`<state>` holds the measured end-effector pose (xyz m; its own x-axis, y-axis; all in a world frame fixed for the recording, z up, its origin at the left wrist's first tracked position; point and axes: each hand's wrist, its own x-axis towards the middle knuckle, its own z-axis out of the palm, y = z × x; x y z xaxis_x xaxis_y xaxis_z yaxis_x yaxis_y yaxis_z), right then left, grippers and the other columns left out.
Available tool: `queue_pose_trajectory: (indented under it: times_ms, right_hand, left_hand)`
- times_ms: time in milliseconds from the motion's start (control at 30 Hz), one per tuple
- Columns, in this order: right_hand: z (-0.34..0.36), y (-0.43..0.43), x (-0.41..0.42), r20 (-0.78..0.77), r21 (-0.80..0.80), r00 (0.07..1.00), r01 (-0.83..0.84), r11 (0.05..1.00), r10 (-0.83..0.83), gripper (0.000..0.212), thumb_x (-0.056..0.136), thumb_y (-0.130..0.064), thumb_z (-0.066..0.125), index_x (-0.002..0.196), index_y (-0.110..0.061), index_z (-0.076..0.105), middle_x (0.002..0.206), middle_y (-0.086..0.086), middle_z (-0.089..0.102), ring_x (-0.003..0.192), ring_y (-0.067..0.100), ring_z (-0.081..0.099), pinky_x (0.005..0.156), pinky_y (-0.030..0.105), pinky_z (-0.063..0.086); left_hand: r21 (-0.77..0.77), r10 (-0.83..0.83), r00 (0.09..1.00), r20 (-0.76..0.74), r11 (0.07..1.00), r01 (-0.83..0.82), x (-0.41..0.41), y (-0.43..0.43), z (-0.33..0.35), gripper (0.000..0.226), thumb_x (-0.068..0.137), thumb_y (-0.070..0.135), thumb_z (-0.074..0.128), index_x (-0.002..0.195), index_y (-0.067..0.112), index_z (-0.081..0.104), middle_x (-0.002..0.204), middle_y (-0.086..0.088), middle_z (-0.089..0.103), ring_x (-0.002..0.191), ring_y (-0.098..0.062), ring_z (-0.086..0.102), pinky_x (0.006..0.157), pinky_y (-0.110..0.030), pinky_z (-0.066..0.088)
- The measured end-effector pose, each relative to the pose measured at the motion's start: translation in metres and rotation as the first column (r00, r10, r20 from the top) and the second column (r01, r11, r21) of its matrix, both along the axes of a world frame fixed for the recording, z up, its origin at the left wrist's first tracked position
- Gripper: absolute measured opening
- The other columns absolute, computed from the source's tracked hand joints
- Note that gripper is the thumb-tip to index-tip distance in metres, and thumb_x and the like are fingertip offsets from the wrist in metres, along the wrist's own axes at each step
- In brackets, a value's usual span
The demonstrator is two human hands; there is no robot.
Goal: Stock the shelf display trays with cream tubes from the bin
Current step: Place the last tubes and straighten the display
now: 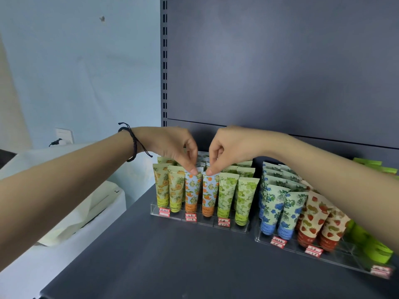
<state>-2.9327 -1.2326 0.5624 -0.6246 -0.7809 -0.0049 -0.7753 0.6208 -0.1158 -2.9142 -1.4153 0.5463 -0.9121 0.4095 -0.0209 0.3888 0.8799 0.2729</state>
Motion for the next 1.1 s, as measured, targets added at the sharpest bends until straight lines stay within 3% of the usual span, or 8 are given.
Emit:
queue_pose_trajectory:
  times_ms: [133,367,567,733,867,1100]
  right_hand:
    - [-0.006,-0.005,0.000,-0.009,0.036,1.000,-0.010,0.999,0.010,0.018,0.077,-0.034,0.078,0.074,-0.017,0.072,0.041,-0.022,0.050,0.043,-0.003,0.044,0.040,0.008,0.030]
    - [-0.007,-0.008,0.000,-0.031,0.047,0.999,0.008,0.999,-0.006,0.020,0.077,-0.037,0.077,0.075,-0.018,0.073,0.043,-0.019,0.052,0.043,-0.003,0.046,0.042,0.008,0.030]
    - [0.008,0.010,0.000,-0.033,0.032,0.999,0.026,0.999,-0.025,0.023,0.078,-0.039,0.076,0.073,-0.018,0.071,0.042,-0.021,0.050,0.044,-0.004,0.044,0.043,0.007,0.031]
    - [0.003,0.022,-0.002,-0.004,0.103,0.999,0.050,0.993,-0.050,0.020,0.076,-0.040,0.077,0.074,-0.021,0.071,0.053,-0.020,0.059,0.051,-0.008,0.050,0.048,0.005,0.036]
    - [-0.002,0.017,-0.001,0.000,0.123,0.999,0.049,0.991,-0.050,0.019,0.077,-0.036,0.077,0.072,-0.019,0.071,0.059,-0.014,0.059,0.050,-0.005,0.049,0.046,0.007,0.035]
    - [0.002,0.014,0.000,0.008,0.163,0.999,0.047,0.986,-0.049,0.024,0.079,-0.038,0.075,0.076,-0.014,0.073,0.060,-0.014,0.059,0.049,-0.004,0.049,0.046,0.006,0.036]
  left_hand:
    - [0.038,-0.019,1.000,0.016,0.999,0.018,0.001,0.000,-0.001,0.015,0.069,0.041,0.077,0.071,0.026,0.073,0.070,0.016,0.066,0.062,0.006,0.052,0.056,0.000,0.033]
    - [0.002,-0.019,1.000,0.017,1.000,0.019,0.003,0.003,0.000,0.016,0.071,0.038,0.077,0.074,0.024,0.073,0.067,0.018,0.064,0.057,0.008,0.051,0.055,0.000,0.033]
    - [-0.079,0.003,0.999,0.053,0.997,0.001,0.008,-0.007,0.009,0.029,0.066,0.042,0.078,0.089,0.025,0.071,0.083,0.018,0.063,0.079,0.000,0.054,0.063,-0.006,0.035]
    - [-0.176,0.067,0.990,0.125,0.983,-0.044,0.013,-0.018,0.012,0.023,0.068,0.035,0.080,0.085,0.029,0.066,0.092,0.013,0.063,0.091,-0.007,0.054,0.067,-0.010,0.037]
    - [-0.154,0.051,0.992,0.114,0.988,-0.033,0.009,-0.020,0.008,0.016,0.070,0.031,0.080,0.074,0.031,0.065,0.081,0.017,0.063,0.078,-0.003,0.054,0.060,0.001,0.037]
    - [-0.135,0.013,0.993,0.119,0.991,0.003,0.005,-0.024,0.004,0.015,0.071,0.028,0.080,0.074,0.031,0.066,0.076,0.018,0.063,0.067,0.008,0.054,0.059,0.001,0.036]
